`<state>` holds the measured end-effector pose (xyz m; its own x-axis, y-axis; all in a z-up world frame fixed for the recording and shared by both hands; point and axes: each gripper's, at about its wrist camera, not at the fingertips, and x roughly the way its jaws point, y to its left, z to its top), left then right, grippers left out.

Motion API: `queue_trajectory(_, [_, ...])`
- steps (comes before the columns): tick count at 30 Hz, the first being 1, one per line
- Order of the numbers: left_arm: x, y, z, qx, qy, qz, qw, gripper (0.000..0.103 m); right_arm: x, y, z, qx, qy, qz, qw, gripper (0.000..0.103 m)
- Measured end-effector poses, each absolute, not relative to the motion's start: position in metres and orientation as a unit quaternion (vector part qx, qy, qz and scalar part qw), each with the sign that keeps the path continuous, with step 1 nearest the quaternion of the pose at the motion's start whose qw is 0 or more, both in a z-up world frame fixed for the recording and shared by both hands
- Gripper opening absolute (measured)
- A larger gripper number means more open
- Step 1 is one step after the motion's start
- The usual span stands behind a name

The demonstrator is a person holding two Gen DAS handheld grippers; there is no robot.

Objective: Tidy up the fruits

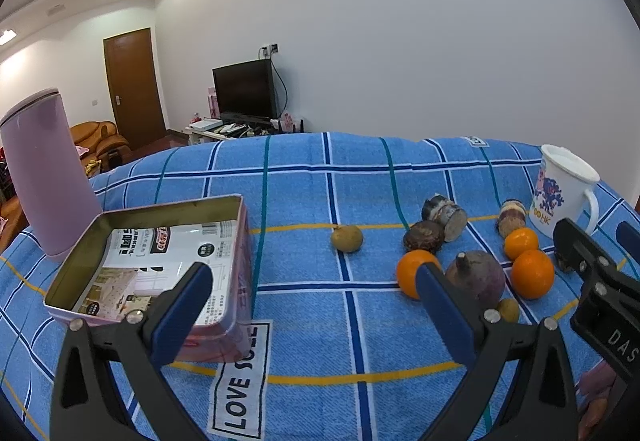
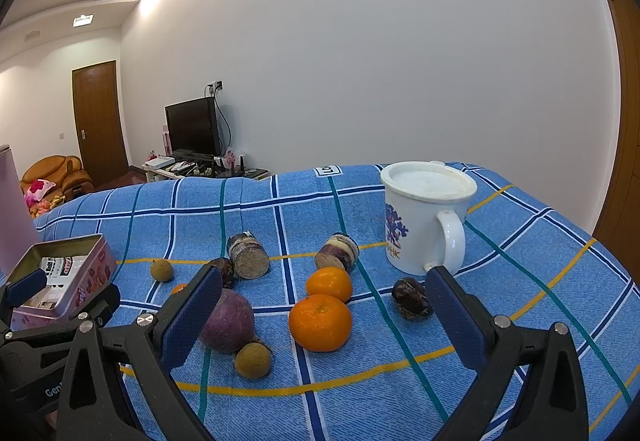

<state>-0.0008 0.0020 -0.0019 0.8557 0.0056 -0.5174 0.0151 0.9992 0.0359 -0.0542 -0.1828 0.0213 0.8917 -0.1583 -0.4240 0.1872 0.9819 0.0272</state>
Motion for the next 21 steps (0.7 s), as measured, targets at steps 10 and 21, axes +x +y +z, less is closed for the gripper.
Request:
queue_trajectory(10, [0.000, 0.001, -0.002, 0.019, 0.271, -0.001, 0.962, 0.103, -0.052, -0.187, 0.021, 0.043, 0.222, -0.089, 0.970, 0.102])
queue_trajectory(21, [0.003, 0.003, -0.006, 0.017, 0.290, 0.000, 0.957, 0.103, -0.043, -0.206, 0.012, 0.105, 0.264, -0.059, 0.957, 0.101])
